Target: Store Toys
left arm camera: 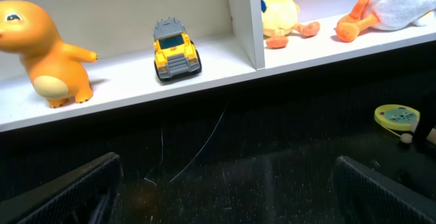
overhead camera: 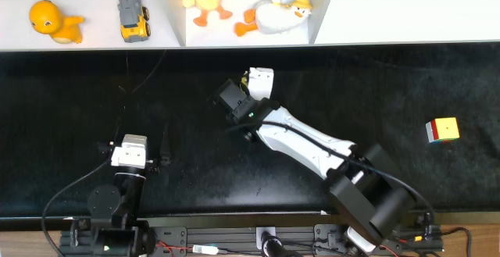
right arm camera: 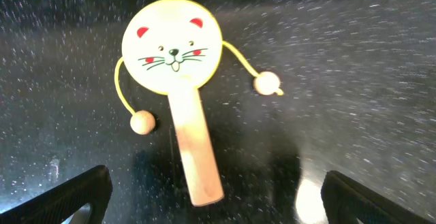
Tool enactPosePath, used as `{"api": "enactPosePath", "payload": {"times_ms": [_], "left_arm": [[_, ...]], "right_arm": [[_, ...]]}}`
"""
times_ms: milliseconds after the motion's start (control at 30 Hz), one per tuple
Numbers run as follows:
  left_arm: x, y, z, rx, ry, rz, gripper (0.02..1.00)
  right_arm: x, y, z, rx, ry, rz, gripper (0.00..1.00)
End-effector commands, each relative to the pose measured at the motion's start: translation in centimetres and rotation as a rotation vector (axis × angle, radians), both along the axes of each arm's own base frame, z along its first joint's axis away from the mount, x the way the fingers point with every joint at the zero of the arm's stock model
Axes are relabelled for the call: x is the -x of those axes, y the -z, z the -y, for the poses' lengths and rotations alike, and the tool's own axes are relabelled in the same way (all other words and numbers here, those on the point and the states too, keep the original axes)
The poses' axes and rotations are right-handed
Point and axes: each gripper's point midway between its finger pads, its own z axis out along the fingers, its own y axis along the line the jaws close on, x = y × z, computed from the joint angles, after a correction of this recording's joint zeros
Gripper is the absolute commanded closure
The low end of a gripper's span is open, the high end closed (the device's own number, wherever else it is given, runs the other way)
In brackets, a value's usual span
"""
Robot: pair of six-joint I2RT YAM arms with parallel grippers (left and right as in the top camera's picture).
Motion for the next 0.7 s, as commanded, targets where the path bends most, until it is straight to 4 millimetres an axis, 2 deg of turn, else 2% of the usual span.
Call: {"api": "enactPosePath", "payload": {"times_ms": [33, 233, 267, 333, 433, 700], "left_arm": [[0.1, -0.2, 0.5, 0.013, 0.022, 0.007, 0.023], [0.1, -0.2, 0.5, 0.013, 0.022, 0.007, 0.020], [0.1, -0.2, 0.5, 0.013, 0.022, 0.007, 0.023], [0.1, -0.2, 0.5, 0.013, 0.022, 0.007, 0.023], [0.1, -0.2, 0.5, 0.013, 0.022, 0.007, 0.023], [0.1, -0.2, 0.5, 0.013, 0.022, 0.007, 0.023]], "right_arm": [[-0.8, 0.2, -1.6, -0.020, -0.076, -0.037, 0.003], [-1.0, 0.8, -1.8, -0.019, -0.090, -0.059, 0.045], [-1.0, 0.9, -1.7, -0.018, -0.089, -0.061, 0.071], [-0.9, 1.1, -1.7, -0.019, -0.091, -0.070, 0.198], [-0.7, 1.3, -1.5, -0.016, -0.089, -0.083, 0.246], [-0.7, 1.4, -1.0, -0.004, -0.080, -0.092, 0.511]]}}
